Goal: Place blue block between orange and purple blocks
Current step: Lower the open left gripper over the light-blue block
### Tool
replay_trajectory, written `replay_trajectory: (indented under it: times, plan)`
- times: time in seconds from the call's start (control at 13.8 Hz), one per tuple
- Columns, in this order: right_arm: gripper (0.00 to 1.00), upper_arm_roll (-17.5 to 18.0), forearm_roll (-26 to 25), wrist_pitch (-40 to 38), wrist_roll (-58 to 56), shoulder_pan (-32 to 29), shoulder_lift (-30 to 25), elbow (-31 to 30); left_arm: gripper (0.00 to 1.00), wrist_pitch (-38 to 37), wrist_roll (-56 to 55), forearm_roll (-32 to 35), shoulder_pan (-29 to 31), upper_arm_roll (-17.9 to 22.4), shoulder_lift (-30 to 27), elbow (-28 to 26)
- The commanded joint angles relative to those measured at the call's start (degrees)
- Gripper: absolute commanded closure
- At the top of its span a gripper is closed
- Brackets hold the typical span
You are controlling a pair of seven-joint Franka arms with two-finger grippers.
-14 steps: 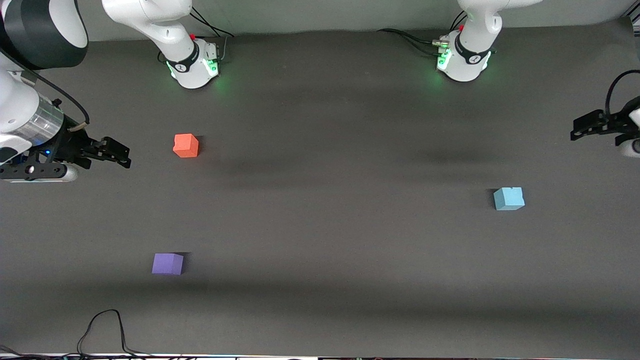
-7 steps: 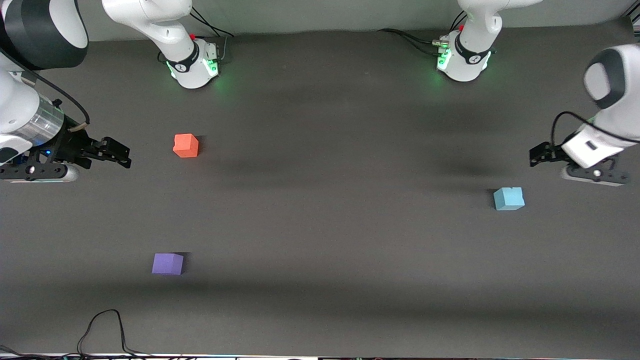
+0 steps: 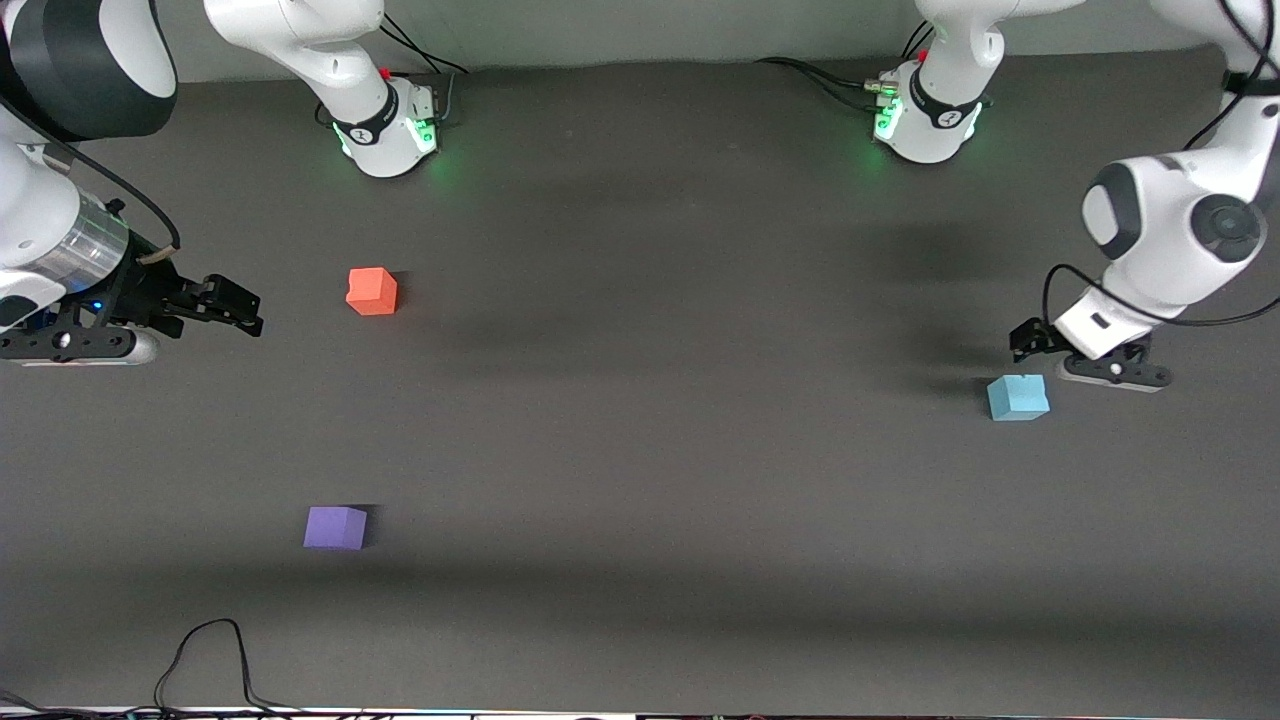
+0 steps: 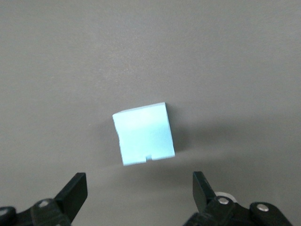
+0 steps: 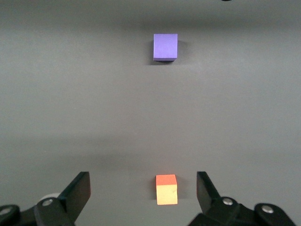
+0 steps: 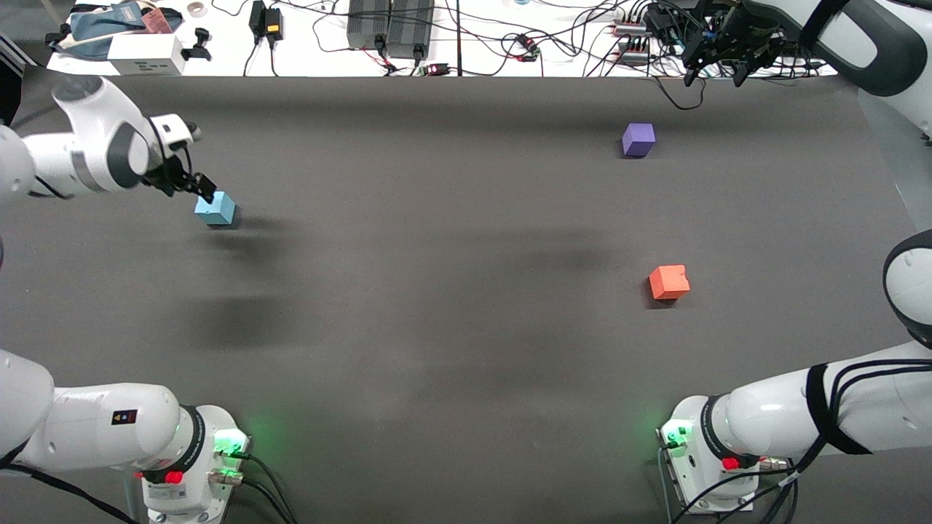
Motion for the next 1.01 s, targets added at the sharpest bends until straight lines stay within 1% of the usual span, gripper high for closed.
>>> replay_trajectory:
  times: [0.0,0.29,0.72,0.94]
  plan:
    - [0.0,0.1,0.1,-0.6,-0.5,-0.2,0.2,0.6,0.0,5.7,0.2,0.5,0.0,0.0,3.5,-0.6]
    - [0.0,0.1,0.1,-0.6,-0.5,-0.2,0.2,0.6,0.0,11.9,-0.9,0.4,0.0,0.0,7.2,-0.2]
    - [0.0,0.0,0.9,-0.5,-0.5,-0.2,0.2,0.6,0.0,12.0,-2.3,-0.1,0.0,0.0,9.9,1.8]
    - [0.0,0.0,0.9,-0.6,-0.5,-0.2,0.2,0.6,0.01,11.5,-3.9,-0.4,-0.2,-0.1,11.4,3.9]
